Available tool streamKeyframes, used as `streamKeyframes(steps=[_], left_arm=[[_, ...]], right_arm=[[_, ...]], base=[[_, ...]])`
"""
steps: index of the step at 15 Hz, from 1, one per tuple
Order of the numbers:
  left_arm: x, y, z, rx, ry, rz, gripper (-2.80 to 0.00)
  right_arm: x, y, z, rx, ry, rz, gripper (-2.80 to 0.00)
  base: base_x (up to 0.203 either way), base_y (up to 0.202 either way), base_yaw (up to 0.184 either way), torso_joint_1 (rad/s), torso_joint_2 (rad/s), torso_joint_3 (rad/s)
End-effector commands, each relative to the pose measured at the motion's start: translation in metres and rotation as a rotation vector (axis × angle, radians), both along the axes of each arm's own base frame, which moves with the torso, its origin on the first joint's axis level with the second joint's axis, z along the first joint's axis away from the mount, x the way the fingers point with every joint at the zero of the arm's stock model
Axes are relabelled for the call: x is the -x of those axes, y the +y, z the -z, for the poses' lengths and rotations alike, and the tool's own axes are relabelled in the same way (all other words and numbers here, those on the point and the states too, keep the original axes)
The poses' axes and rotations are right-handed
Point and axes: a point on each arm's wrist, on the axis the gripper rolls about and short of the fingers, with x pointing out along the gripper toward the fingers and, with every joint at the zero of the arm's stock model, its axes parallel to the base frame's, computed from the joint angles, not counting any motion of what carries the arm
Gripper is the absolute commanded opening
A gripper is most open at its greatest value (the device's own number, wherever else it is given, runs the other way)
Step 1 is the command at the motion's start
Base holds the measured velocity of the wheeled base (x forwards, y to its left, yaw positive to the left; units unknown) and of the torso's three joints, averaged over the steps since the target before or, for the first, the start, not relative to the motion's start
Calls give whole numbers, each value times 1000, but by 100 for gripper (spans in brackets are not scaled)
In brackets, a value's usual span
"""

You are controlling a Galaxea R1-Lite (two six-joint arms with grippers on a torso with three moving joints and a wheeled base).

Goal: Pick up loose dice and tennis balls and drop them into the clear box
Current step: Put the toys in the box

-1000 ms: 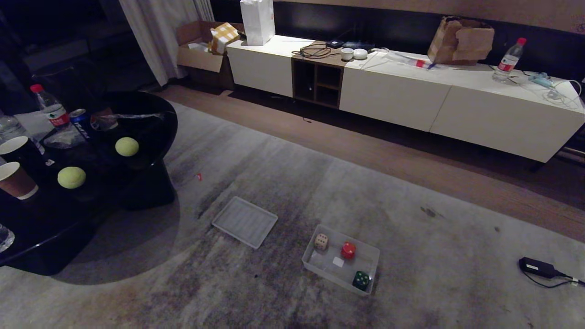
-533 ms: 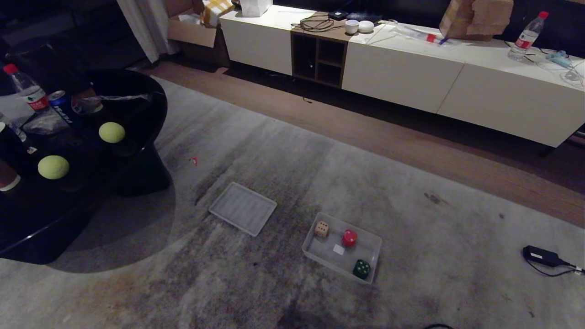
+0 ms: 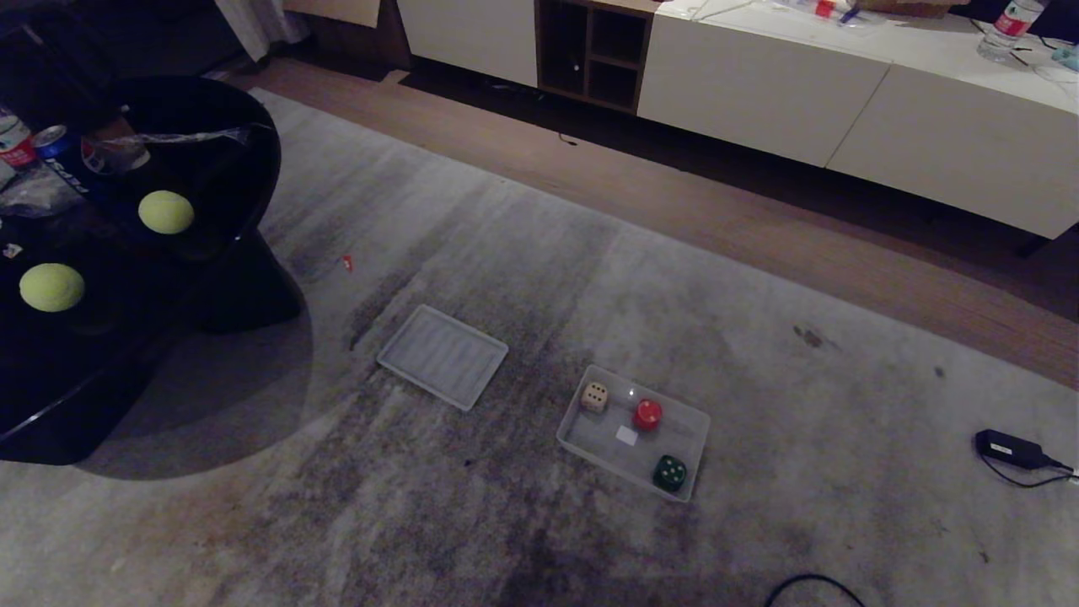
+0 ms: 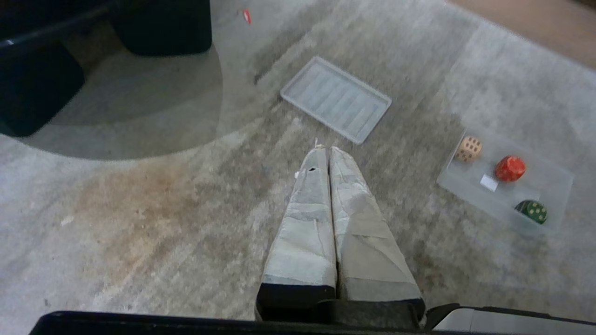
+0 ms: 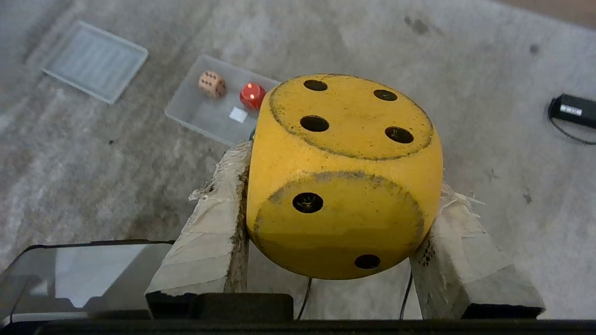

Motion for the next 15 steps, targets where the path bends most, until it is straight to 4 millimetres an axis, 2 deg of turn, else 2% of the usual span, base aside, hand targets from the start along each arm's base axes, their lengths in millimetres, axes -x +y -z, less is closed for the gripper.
streamKeyframes(steps=[1, 15], left_arm=[[0, 0, 0, 1, 2, 0, -280], [0, 0, 0, 1, 2, 0, -280]], right_arm=[[0, 0, 0, 0, 3, 0, -280], [0, 0, 0, 0, 3, 0, -280]], base=[[0, 0, 0, 2, 2, -203], [0, 0, 0, 3, 4, -196]])
